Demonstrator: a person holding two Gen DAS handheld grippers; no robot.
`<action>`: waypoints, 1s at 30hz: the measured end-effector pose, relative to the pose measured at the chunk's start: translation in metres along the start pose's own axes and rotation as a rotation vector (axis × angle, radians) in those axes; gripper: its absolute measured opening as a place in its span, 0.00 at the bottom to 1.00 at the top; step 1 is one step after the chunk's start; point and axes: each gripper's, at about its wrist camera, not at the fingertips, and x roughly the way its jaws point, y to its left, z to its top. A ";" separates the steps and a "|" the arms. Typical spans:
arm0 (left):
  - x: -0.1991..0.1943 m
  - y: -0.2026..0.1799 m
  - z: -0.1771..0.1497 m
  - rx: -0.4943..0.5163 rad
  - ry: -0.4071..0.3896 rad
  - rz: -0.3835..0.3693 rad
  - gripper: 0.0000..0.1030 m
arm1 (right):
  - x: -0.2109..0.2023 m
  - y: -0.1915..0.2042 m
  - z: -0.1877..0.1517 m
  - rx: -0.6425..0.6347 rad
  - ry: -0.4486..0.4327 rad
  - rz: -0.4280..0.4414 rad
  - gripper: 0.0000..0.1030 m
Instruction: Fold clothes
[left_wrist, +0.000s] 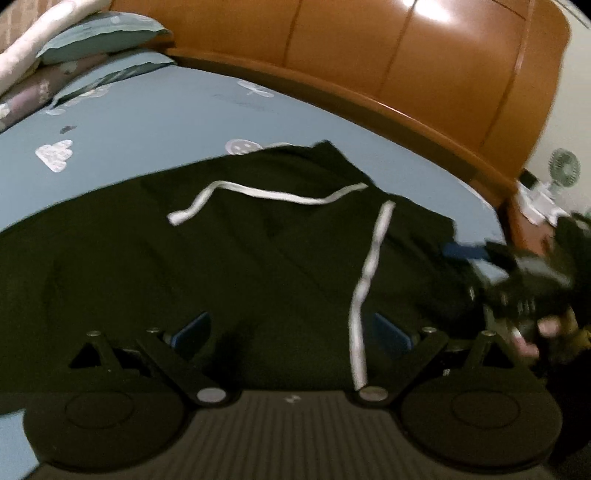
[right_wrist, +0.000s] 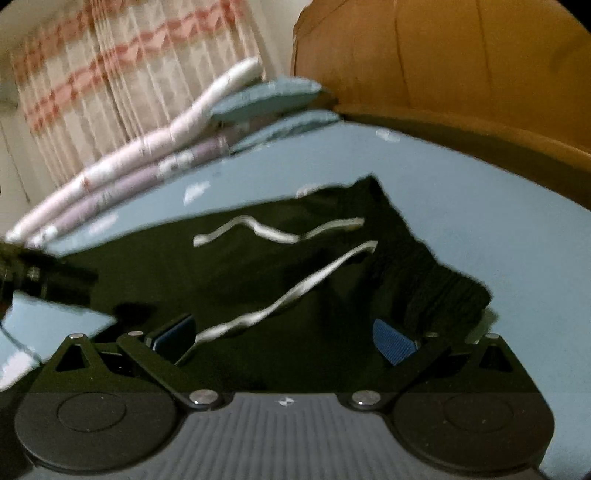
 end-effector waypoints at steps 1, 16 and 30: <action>-0.002 -0.005 -0.003 0.004 -0.003 -0.006 0.91 | -0.005 -0.003 0.001 0.010 -0.010 0.021 1.00; -0.010 -0.054 -0.048 -0.003 0.047 -0.004 0.91 | -0.046 -0.012 0.002 -0.034 -0.058 0.301 1.00; 0.032 -0.105 -0.084 0.201 0.195 0.244 0.91 | -0.071 -0.022 0.000 -0.002 -0.111 0.355 1.00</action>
